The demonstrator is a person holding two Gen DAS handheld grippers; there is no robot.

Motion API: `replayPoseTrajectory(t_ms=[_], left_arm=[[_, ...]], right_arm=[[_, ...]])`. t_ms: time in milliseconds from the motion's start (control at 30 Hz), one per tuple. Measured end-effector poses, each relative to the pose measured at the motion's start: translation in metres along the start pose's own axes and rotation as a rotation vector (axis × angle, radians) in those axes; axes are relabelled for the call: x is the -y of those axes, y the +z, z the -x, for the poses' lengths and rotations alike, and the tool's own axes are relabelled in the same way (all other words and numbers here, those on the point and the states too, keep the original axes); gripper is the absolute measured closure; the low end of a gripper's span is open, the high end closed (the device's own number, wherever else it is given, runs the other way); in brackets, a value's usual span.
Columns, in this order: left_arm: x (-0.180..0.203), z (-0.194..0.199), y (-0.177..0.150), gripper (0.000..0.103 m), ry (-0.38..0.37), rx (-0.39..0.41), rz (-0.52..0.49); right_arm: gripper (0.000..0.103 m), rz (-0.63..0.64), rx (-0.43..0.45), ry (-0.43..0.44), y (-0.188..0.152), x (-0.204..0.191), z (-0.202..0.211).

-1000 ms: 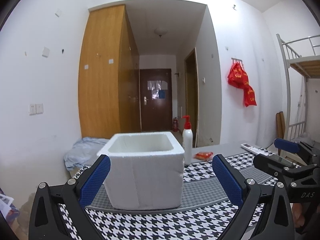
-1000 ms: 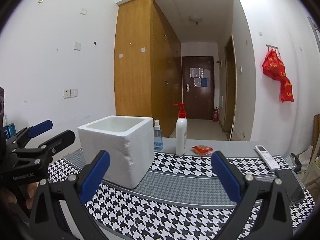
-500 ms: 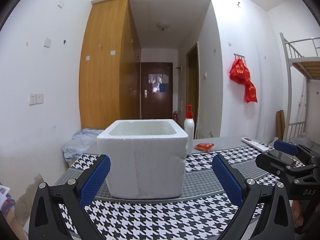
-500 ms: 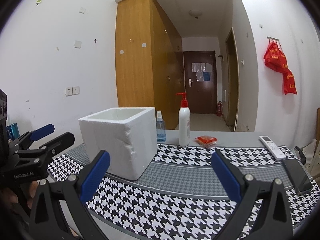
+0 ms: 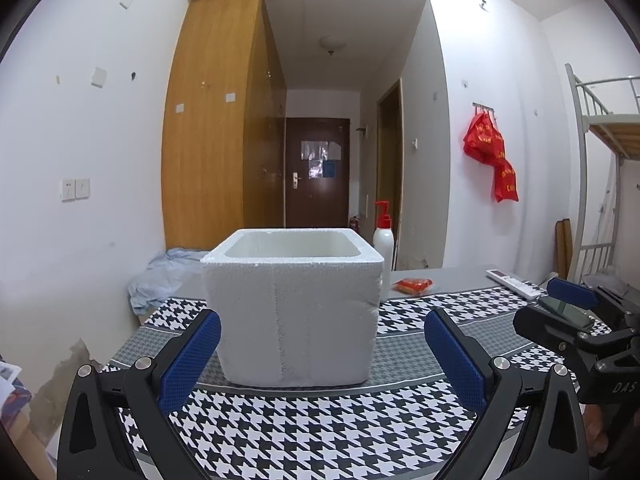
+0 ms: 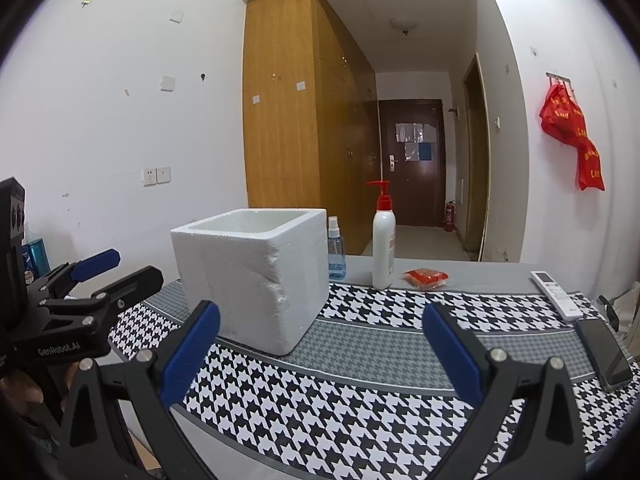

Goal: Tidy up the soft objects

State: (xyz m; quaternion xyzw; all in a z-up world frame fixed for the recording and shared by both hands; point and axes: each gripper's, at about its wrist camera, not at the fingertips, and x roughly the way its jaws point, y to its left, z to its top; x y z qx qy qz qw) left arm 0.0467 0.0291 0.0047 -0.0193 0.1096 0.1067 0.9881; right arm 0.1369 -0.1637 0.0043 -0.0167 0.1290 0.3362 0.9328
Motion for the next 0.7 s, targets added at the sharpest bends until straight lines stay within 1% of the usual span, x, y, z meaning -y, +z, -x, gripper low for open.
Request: replayPoseTrajectory(t_ms=[233,600,700], left_arm=[[0.0011,-0.0009,-0.0007,0.001,0.009,-0.007,-0.010],[-0.0014,-0.0024,-0.0003,0.001,-0.005,-0.016,-0.003],[-0.0028,-0.0026,-0.0005,0.001,0.003,-0.015,0.000]], right_arm=[[0.001,0.016,-0.004,0.006,-0.0008,-0.0028,-0.0009],[0.001,0.012,-0.010,0.005,-0.0016,-0.0027,-0.0022],[0.001,0.010,-0.009,0.003,-0.0018,-0.0021,-0.0022]])
